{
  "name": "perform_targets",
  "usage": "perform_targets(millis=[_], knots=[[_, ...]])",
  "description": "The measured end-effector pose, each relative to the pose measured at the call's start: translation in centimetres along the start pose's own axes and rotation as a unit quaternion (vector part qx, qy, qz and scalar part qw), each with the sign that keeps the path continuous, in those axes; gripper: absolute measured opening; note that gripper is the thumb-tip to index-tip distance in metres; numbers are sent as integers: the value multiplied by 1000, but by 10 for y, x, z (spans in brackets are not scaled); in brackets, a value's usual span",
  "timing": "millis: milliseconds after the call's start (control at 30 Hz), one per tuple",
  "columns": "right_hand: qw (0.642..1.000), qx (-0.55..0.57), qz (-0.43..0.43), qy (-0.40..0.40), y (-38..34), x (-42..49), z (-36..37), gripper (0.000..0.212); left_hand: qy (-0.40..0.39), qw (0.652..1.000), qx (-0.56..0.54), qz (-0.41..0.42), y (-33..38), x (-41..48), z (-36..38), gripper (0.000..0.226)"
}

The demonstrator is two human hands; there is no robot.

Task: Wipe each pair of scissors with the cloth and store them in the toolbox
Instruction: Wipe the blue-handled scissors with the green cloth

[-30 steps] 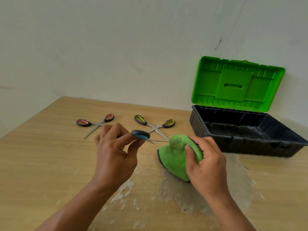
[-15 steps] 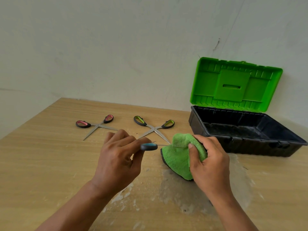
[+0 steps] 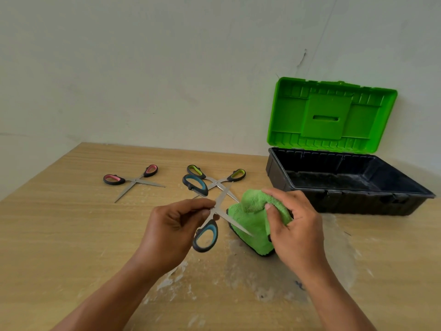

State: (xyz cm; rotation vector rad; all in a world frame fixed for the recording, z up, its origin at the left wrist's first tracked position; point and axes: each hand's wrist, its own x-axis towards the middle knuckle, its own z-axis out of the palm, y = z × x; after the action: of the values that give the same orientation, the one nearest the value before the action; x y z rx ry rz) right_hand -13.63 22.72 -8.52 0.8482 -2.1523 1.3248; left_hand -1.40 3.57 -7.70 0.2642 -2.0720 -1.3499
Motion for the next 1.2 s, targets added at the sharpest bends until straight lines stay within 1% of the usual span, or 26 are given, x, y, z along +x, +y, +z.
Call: perform_targets(millis=[67,133,167,233,333,400,433,500,600,667,800,900,967,1100,1200], knots=[[1000,-7,-3,-15,0,0,-1,33,-25,997,-41,-53,1,0,0,29],[999,-6,-2,-32,-1,-1,-1,33,-61,985,-116,-110,6,-1,-1,27],[999,3,1,-39,-2,-1,-1,31,-74,980,-139,-124,8,-2,-1,25],[998,35,15,-50,-4,-2,0,22,-85,977,-147,-131,9,-2,-2,22],[994,76,45,-57,-8,-4,2,15,-82,979,-131,-136,8,-2,-1,25],[995,59,44,-61,-7,-5,5,7,-71,979,-130,-142,7,-2,-1,27],[996,47,43,-65,-6,-6,6,8,-66,978,-135,-145,7,-2,0,27],[995,34,45,-77,-5,-7,7,14,-64,977,-142,-148,7,-1,0,28],[993,28,69,-88,-7,-8,6,33,-74,975,-148,-150,8,-2,0,31],[993,11,69,-95,-7,-8,6,39,-80,975,-145,-146,10,-2,1,33],[992,-18,41,-122,-9,-8,7,38,-63,981,-131,-127,11,-3,4,39],[991,-5,27,-131,-10,-10,8,38,-49,976,-153,-149,8,-4,7,47],[989,-24,0,-143,-11,-12,10,39,-52,973,-159,-159,9,-5,9,50],[983,-68,-36,-167,-15,-17,14,45,-60,970,-155,-179,8,-7,13,42],[985,-75,-45,-150,-21,-20,17,48,-56,967,-157,-193,6,-8,15,36]])
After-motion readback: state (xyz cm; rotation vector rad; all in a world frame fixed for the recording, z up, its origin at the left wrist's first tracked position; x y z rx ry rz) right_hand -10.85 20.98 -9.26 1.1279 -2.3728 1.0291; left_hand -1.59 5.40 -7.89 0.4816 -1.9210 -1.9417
